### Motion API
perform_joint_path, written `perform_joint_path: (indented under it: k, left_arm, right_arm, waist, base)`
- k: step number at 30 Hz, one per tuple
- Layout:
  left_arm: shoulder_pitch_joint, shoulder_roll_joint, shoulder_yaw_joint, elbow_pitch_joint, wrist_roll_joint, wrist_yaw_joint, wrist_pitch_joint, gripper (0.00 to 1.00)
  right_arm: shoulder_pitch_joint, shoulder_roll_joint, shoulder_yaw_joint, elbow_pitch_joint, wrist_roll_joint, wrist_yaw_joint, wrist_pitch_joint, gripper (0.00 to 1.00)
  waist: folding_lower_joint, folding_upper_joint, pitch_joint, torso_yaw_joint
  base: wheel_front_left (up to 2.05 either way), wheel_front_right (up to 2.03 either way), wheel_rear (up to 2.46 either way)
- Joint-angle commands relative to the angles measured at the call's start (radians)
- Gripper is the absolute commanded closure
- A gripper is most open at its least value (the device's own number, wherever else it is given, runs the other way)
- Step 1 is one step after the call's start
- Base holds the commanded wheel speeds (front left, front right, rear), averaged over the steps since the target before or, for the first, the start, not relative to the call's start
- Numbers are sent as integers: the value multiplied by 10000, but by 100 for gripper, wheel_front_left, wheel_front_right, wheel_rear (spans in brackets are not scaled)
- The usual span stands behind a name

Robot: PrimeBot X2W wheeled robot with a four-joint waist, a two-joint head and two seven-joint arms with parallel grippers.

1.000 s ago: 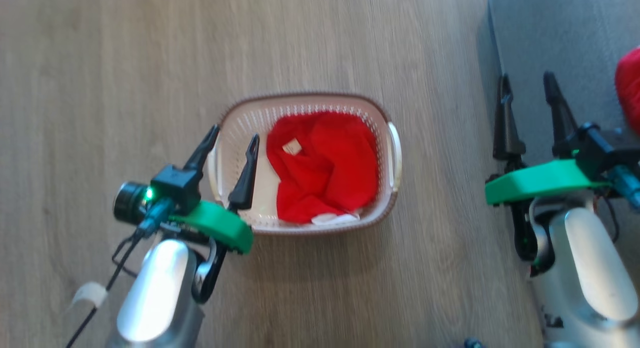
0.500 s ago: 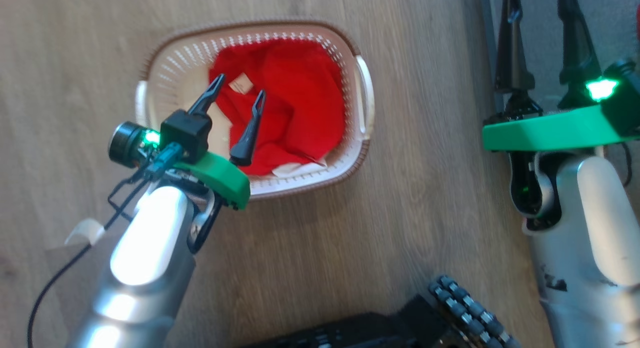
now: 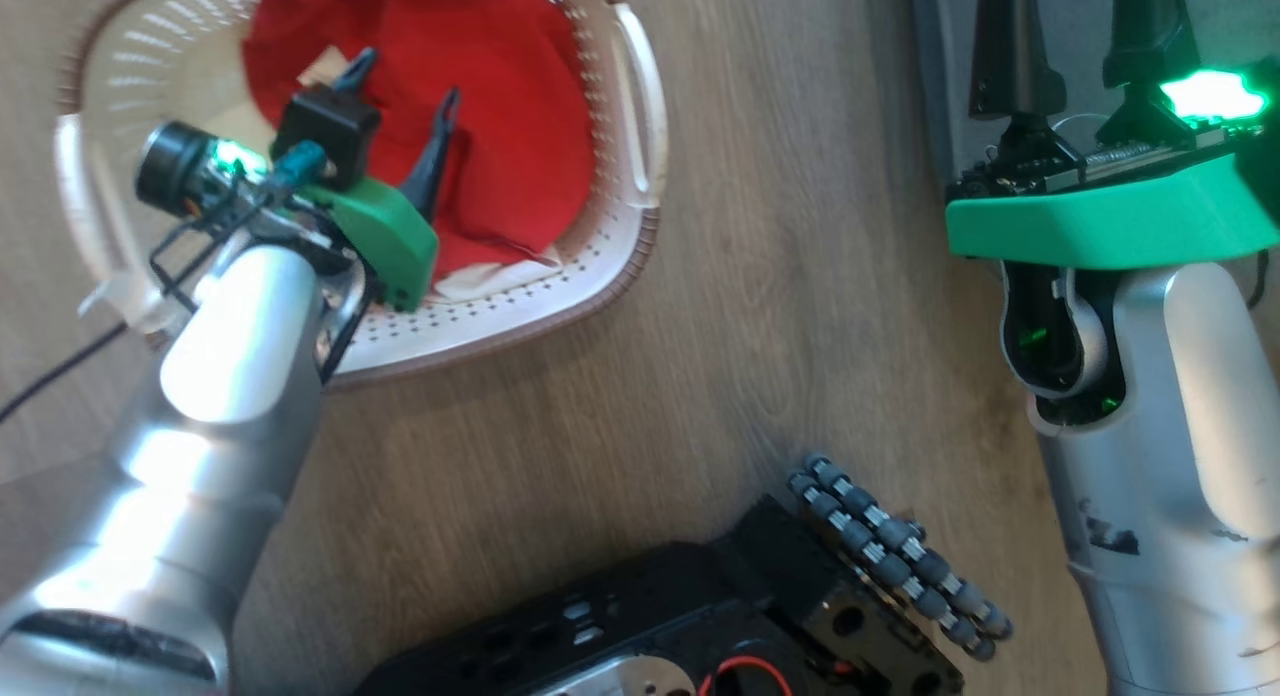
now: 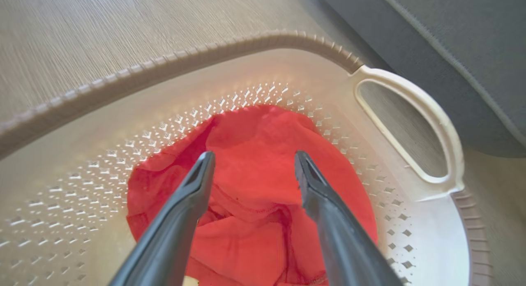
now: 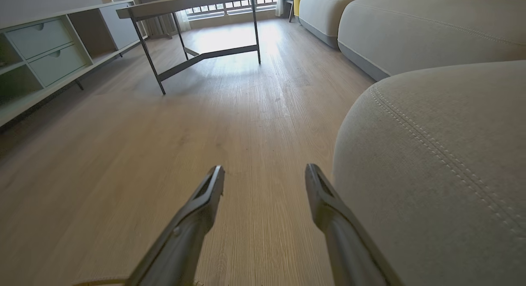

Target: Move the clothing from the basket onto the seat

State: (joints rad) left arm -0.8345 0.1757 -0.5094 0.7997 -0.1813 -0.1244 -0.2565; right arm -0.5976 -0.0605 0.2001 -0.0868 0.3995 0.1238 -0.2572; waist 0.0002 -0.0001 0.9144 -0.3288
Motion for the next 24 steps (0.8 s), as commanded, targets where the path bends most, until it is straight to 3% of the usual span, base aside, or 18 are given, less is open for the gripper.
perform_joint_path:
  k: [1,15,24]
  left_arm:
    - [-167,189,32,99,-61,-63,-6,0]
    - [-1732,-62,-943,2246,-634,-63,283,0]
    - [-2480,-295,-1940,3468,76,-62,651,0]
  right_arm:
    - [157,102,140,-371,145,69,-46,0]
    - [594,102,-73,-431,468,69,-46,0]
    - [824,102,-101,-440,661,69,-46,0]
  waist:
    - [-2,1,387,-393]
    - [-2,1,776,-614]
    - [-2,1,870,-674]
  base:
    - [0,0,0]
    - [0,0,0]
    - [0,0,0]
